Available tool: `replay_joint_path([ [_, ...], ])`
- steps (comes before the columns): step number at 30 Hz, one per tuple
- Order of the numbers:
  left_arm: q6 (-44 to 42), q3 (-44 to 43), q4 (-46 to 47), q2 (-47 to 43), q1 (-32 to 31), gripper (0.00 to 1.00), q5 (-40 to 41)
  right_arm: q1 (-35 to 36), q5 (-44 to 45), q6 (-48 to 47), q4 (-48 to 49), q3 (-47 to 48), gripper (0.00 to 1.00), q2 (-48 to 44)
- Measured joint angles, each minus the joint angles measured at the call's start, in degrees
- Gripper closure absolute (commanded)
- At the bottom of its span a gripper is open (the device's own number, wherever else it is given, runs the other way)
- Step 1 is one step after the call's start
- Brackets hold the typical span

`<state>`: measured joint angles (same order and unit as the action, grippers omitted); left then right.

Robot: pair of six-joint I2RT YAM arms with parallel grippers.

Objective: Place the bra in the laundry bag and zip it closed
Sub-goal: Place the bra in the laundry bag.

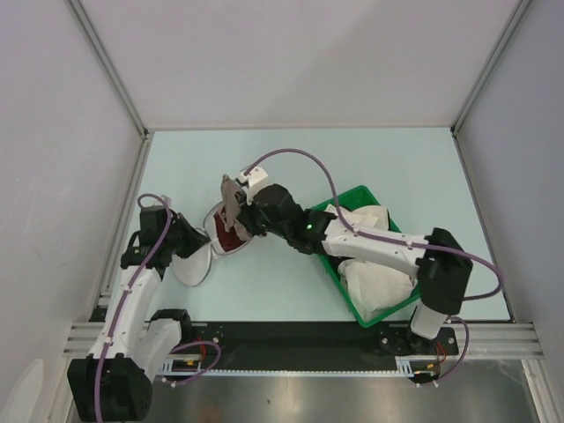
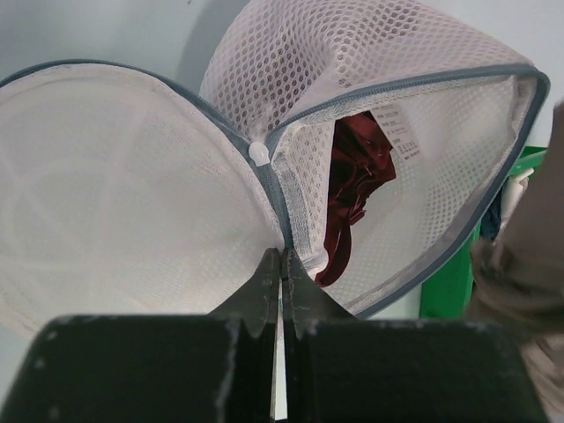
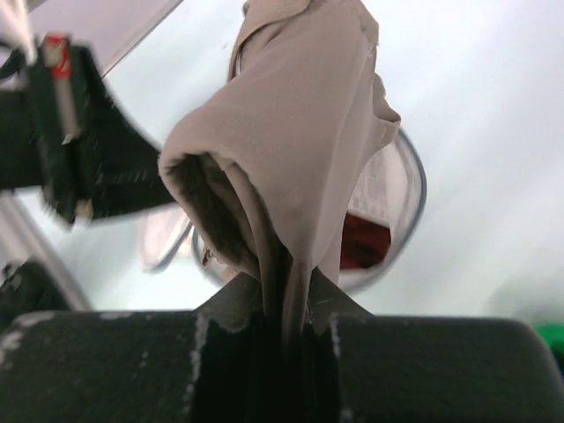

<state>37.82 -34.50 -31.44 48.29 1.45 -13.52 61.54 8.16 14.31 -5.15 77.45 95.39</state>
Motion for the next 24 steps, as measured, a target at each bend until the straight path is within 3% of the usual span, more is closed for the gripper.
replay_joint_path([
  [9, 1.2, 0.0, -1.0, 2.6, 0.0, 1.00, -0.5, 3.1, 12.2, -9.6, 17.7, 2.3, 1.00, 15.9],
  [18, 1.2, -2.5, -3.3, 2.6, 0.0, 1.00, 0.3, 4.1, 16.8, -28.2, 30.6, -1.2, 1.00, 21.0],
  [24, 1.2, -5.0, -3.8, 3.8, 0.1, 1.00, 1.2, 4.1, 18.0, -39.7, 34.3, -2.7, 1.00, 21.7],
])
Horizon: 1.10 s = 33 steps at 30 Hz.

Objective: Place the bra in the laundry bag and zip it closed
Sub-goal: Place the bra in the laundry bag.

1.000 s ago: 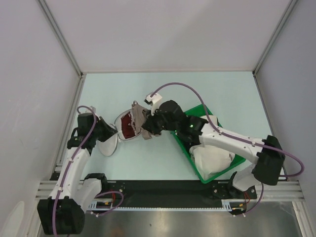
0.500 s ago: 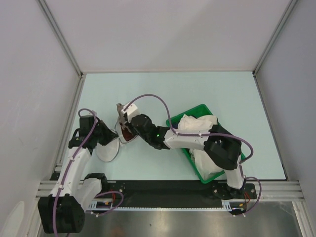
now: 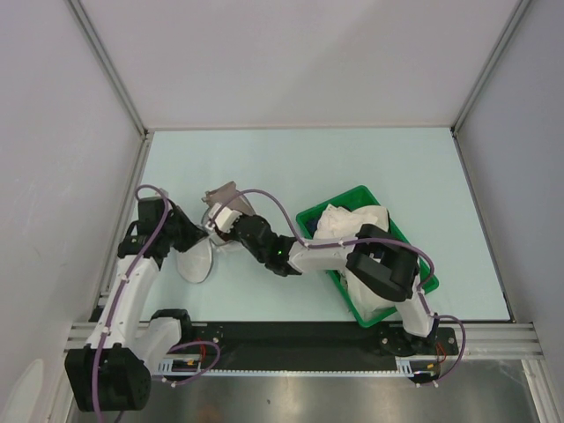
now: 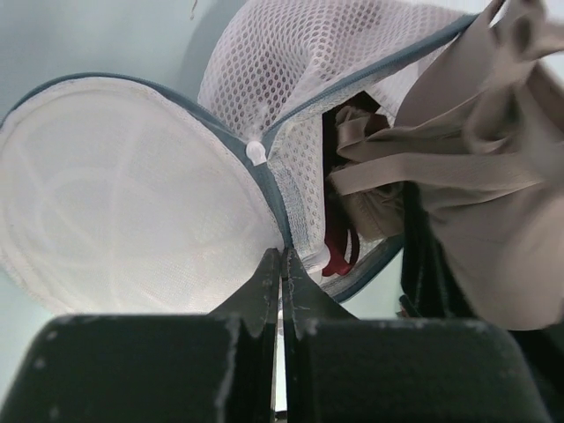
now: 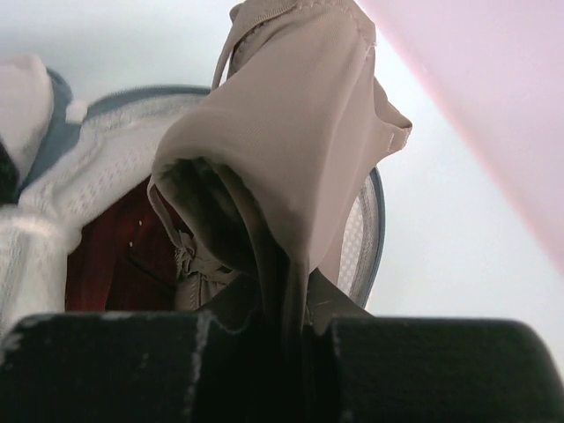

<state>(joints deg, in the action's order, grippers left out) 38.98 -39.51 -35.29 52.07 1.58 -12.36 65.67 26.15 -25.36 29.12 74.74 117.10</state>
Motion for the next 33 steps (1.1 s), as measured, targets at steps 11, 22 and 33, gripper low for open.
replay_joint_path([
  [11, -1.5, -6.7, -0.3, 4.3, 0.1, 1.00, 2.5, 0.6, 0.6, -14.6, 4.2, -3.0, 1.00, 2.6],
  [22, -3.8, -7.2, -1.7, 5.0, 0.2, 1.00, 5.0, 0.4, -6.3, -16.9, -7.6, 3.9, 0.44, 5.3],
  [33, -4.7, -7.1, -2.2, 5.0, 0.2, 1.00, 6.2, -1.4, -16.5, -7.1, -28.4, 10.9, 0.11, 2.8],
])
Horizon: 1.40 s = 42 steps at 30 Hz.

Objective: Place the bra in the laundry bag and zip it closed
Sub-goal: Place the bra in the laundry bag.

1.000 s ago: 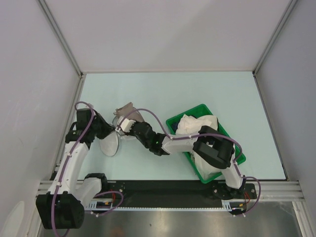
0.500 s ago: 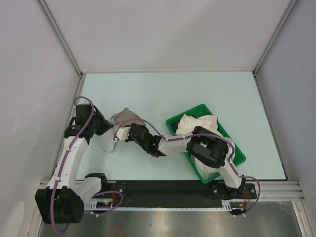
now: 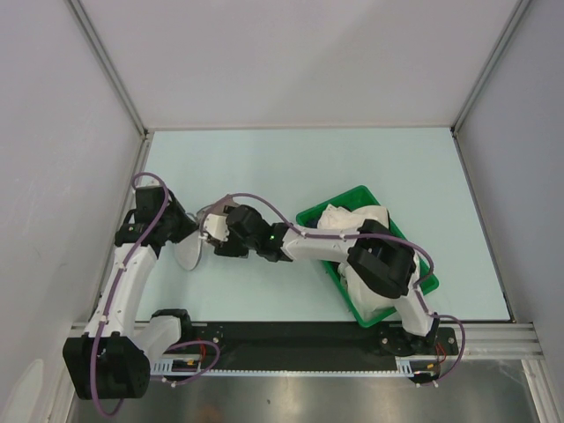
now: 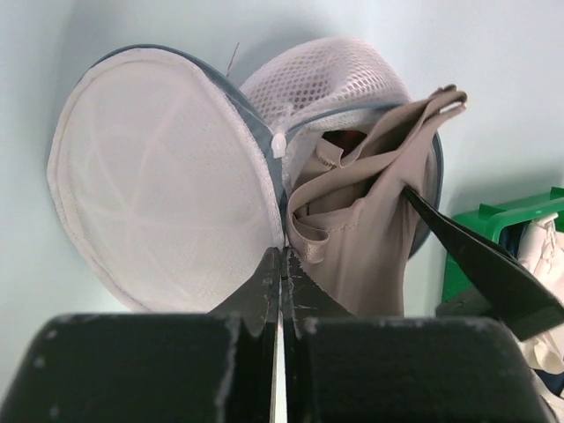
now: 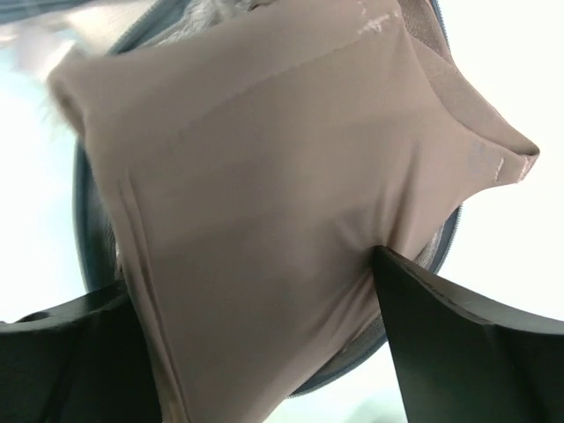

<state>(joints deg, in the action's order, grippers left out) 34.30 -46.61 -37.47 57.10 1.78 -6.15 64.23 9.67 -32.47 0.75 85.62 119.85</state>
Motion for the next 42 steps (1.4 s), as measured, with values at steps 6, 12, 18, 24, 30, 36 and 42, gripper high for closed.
replay_joint_path([
  [6, -1.0, 0.0, -0.2, 0.0, 0.2, 1.00, 0.2, -1.2, -5.8, 4.6, -7.3, 0.0, 0.01, -4.3],
  [12, -2.1, 0.0, -0.6, 0.0, 0.5, 1.00, 0.5, -3.2, -14.8, 9.1, -15.8, 1.1, 0.00, -7.6],
  [18, -3.1, 0.0, -0.9, 0.0, 0.6, 1.00, 0.4, -5.4, -24.0, 15.0, -20.2, 0.5, 0.00, -9.2],
  [24, -3.6, 0.0, -1.3, 0.0, 0.6, 1.00, -0.4, -7.3, -30.1, 26.5, -17.0, -3.2, 0.25, -14.8],
  [30, -4.4, 0.0, -1.3, -0.3, 0.7, 1.00, -1.9, -7.4, -35.0, 39.2, -4.7, -4.2, 0.60, -14.7],
  [36, -4.8, 0.0, -1.8, -0.8, 0.7, 1.00, -2.9, -7.6, -39.8, 50.5, 6.5, -1.1, 0.66, -7.6],
  [42, -4.8, 0.0, -2.6, -1.6, 0.7, 1.00, -5.2, -8.0, -39.6, 57.2, 11.1, 0.9, 0.67, 1.3],
])
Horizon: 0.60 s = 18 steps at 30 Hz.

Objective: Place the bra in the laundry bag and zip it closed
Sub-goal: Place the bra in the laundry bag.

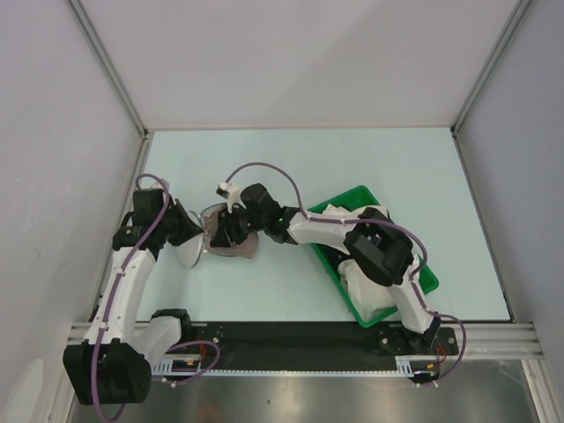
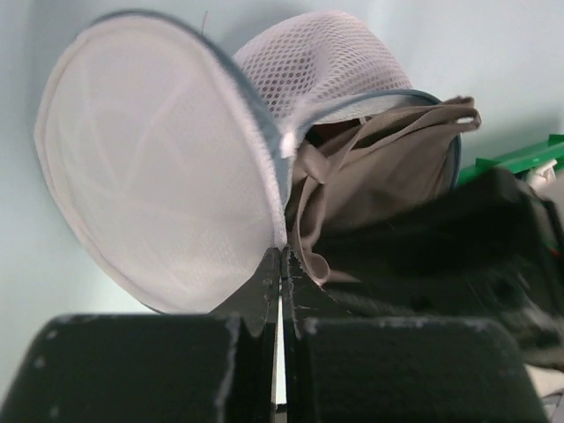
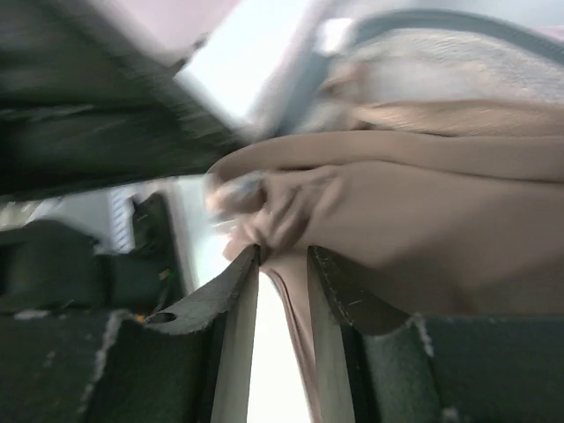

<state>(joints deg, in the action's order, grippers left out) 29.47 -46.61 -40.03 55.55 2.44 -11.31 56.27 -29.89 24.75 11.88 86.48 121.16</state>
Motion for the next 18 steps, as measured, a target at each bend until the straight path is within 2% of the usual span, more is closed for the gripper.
replay_joint_path([
  [8, 0.7, 1.9, 0.2, -1.0, 0.0, 1.00, -3.4, -0.7, 14.6, 1.9, -1.3, 5.5, 0.67, 5.2],
  [13, 1.0, 2.3, 0.5, -0.7, 0.0, 1.00, -4.8, -3.0, 18.9, 6.8, -1.4, 6.5, 0.67, 5.7],
  [18, 1.7, 2.3, 1.2, 0.2, 0.0, 1.00, -6.9, -4.2, 21.1, 9.6, -4.2, 11.5, 0.63, 8.2],
])
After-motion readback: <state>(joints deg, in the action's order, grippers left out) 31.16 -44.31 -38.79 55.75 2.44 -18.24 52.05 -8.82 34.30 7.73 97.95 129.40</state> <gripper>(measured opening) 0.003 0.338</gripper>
